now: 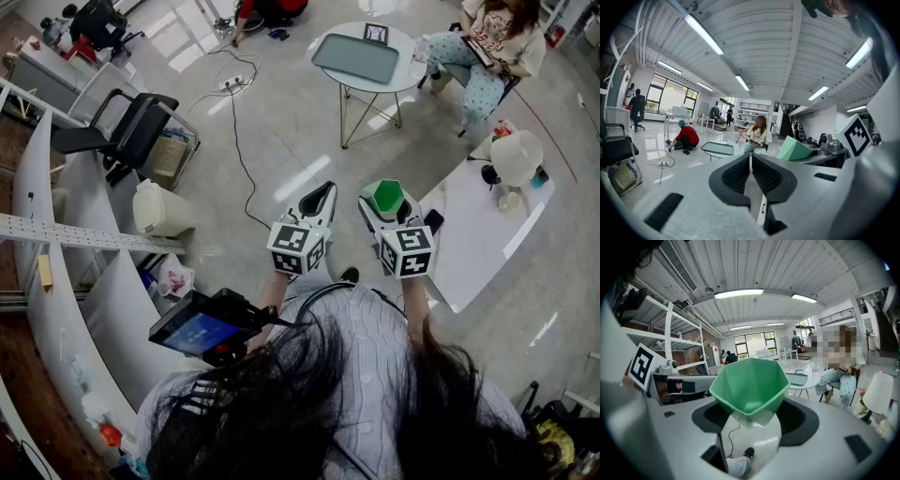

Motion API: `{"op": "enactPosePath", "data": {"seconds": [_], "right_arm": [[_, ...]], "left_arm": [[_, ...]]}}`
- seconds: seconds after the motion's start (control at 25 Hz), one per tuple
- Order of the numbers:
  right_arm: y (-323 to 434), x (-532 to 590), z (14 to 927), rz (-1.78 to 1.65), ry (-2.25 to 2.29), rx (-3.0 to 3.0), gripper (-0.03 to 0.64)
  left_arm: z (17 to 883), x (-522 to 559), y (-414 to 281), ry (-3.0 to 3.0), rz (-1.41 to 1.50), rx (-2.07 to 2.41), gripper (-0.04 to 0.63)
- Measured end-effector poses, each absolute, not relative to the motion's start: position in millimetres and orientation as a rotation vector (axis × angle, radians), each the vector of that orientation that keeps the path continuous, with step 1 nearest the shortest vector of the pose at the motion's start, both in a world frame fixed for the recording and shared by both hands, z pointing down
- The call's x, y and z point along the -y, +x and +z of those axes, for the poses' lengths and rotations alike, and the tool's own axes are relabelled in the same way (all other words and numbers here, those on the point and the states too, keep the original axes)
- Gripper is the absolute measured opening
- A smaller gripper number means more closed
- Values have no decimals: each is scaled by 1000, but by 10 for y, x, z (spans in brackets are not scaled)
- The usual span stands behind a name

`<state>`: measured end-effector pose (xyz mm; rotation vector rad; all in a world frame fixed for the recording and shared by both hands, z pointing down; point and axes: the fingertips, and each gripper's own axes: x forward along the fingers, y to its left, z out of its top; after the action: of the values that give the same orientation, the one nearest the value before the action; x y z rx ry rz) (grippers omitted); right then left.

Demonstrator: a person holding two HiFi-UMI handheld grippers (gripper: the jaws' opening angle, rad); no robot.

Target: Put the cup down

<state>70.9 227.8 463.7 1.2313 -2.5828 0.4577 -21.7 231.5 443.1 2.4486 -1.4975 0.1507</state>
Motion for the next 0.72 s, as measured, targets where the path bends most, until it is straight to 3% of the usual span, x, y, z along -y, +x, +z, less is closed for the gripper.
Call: {"op": "enactPosePath", "data": {"seconds": [0.72], "right_arm": [[772,-2113,4649,518,1255,2607,313]], "left_arm": [[4513,-2157,-144,2450,191,1475,26]]}}
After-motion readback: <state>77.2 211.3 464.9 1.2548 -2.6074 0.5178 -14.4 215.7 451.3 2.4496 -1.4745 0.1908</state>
